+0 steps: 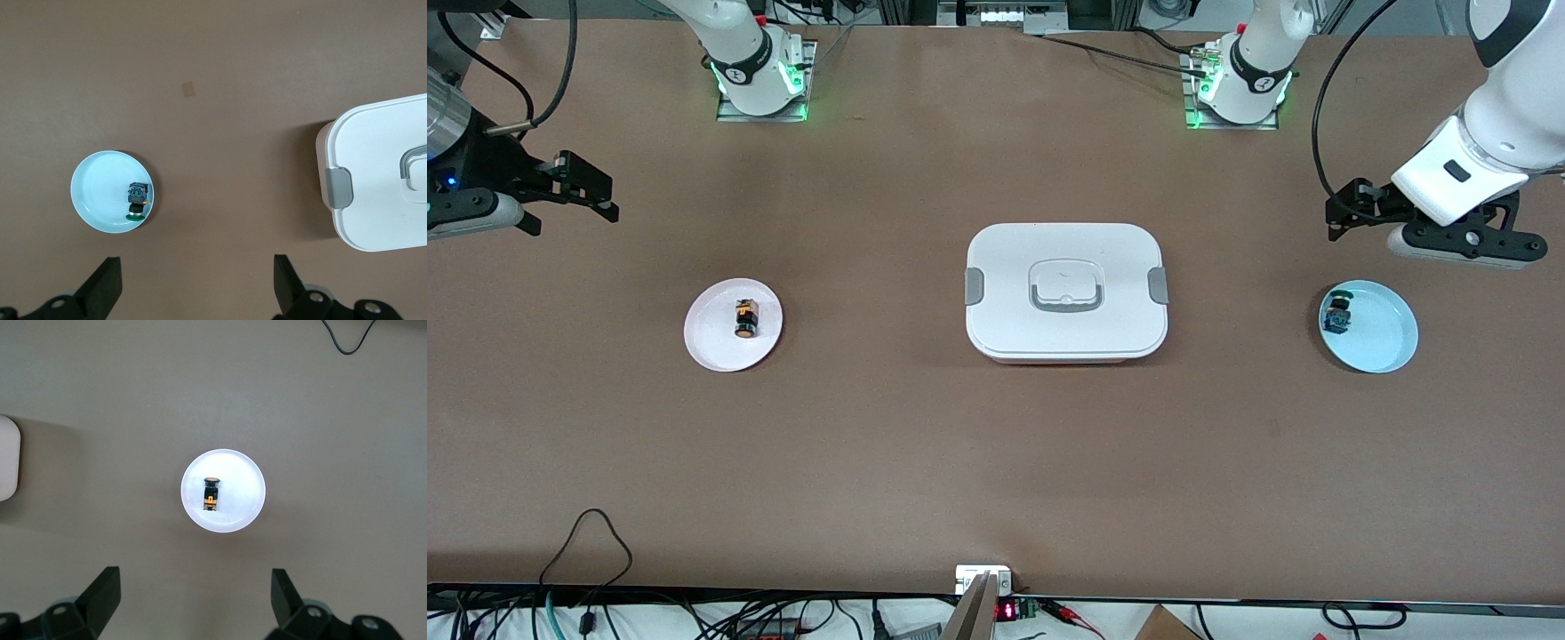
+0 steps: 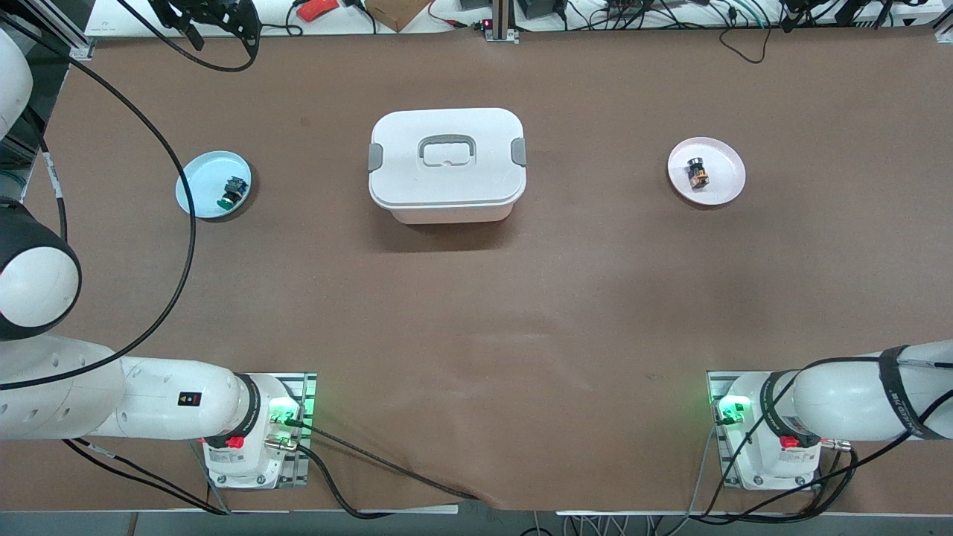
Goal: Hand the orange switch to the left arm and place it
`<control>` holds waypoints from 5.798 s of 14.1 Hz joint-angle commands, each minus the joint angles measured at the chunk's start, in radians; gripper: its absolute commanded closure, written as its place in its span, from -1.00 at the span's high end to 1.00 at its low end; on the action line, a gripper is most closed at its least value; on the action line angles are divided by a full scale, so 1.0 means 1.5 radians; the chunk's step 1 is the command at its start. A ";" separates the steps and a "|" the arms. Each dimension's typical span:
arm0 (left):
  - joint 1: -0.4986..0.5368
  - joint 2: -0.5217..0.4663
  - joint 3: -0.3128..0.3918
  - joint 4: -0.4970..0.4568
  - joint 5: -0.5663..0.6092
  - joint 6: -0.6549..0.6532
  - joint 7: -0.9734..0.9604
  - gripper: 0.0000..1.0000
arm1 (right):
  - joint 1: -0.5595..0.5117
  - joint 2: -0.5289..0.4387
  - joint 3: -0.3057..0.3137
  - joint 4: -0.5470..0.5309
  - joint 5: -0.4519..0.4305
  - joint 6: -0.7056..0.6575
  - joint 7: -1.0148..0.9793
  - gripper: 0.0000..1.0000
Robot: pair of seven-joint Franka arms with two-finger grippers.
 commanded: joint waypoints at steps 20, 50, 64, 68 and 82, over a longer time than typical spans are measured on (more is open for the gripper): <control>0.016 0.022 -0.017 0.039 -0.009 -0.017 -0.017 1.00 | 0.011 0.071 0.000 0.035 -0.013 0.003 0.036 1.00; 0.020 0.022 -0.017 0.039 -0.009 -0.018 -0.017 1.00 | 0.042 0.243 -0.002 -0.393 -0.030 0.652 -0.935 1.00; 0.020 0.023 -0.017 0.039 -0.009 -0.018 -0.017 1.00 | 0.037 0.271 -0.002 -0.416 -0.028 0.709 -0.952 1.00; 0.022 0.023 -0.017 0.037 -0.009 -0.018 -0.016 1.00 | 0.031 0.282 -0.001 -0.433 -0.027 0.750 -0.952 1.00; 0.050 0.033 -0.023 0.041 -0.012 -0.037 -0.021 1.00 | 0.035 0.246 0.002 -0.356 -0.021 0.590 -1.139 1.00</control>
